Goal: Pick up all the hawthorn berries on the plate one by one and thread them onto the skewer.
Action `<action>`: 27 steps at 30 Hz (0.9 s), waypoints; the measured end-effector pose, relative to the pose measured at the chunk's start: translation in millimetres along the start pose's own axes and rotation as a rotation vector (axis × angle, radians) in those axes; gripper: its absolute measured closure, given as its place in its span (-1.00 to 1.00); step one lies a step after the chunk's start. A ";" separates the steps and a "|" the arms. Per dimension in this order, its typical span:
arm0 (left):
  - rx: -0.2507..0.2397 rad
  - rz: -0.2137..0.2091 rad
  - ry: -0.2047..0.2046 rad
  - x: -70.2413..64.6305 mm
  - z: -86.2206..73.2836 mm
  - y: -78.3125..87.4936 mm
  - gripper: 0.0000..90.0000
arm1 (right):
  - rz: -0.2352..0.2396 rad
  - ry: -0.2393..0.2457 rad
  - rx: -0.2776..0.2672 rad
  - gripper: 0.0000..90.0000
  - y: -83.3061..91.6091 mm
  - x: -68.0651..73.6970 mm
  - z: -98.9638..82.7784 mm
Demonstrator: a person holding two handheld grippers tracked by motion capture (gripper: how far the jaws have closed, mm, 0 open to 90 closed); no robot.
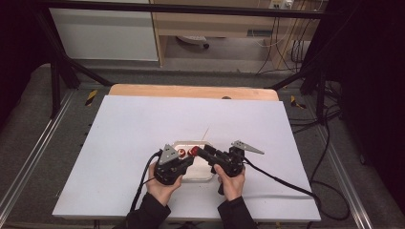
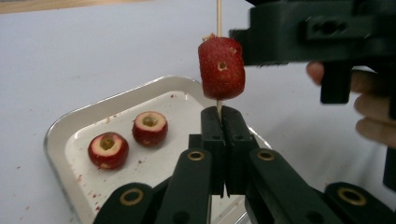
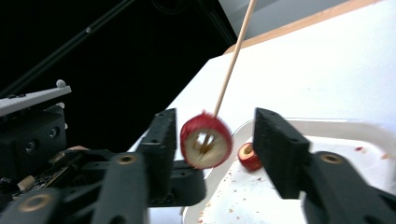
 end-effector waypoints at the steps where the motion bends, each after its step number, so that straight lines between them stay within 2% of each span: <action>1: 0.005 -0.001 0.000 2.0 -0.6 1.4 0.97 | -0.009 0.010 0.016 -0.09 1.6 -1.2 1.0; 6: 0.028 0.008 -0.017 13.9 -2.8 10.6 0.97 | -0.042 0.078 0.103 -0.40 6.1 -8.1 1.1; 9: 0.040 0.013 -0.032 20.8 -4.5 18.2 0.97 | -0.043 0.121 0.167 -0.57 7.4 -12.2 -2.2; 13: 0.065 0.019 -0.065 30.9 -9.1 29.1 0.97 | -0.053 0.179 0.248 -0.72 9.5 -18.3 -5.9; 18: 0.089 0.030 -0.081 45.0 -16.9 41.5 0.97 | -0.057 0.223 0.363 -0.80 12.1 -25.4 -10.0; 21: 0.099 0.032 -0.077 53.5 -20.6 48.4 0.97 | -0.073 0.270 0.427 -0.81 12.3 -29.0 -10.5; 27: 0.117 0.039 -0.075 69.0 -28.8 61.8 0.97 | -0.064 0.338 0.540 -0.81 6.2 -28.8 -7.0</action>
Point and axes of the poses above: each handheld gripper's, and its own axes: y roughly backward along the jaws, z roughly out of its top, x roughly to its left, the point moved 6 cm from there along -y, roughly forward along the jaws, and after that the axes turned 15 degrees about y, right-handed, at the moved point
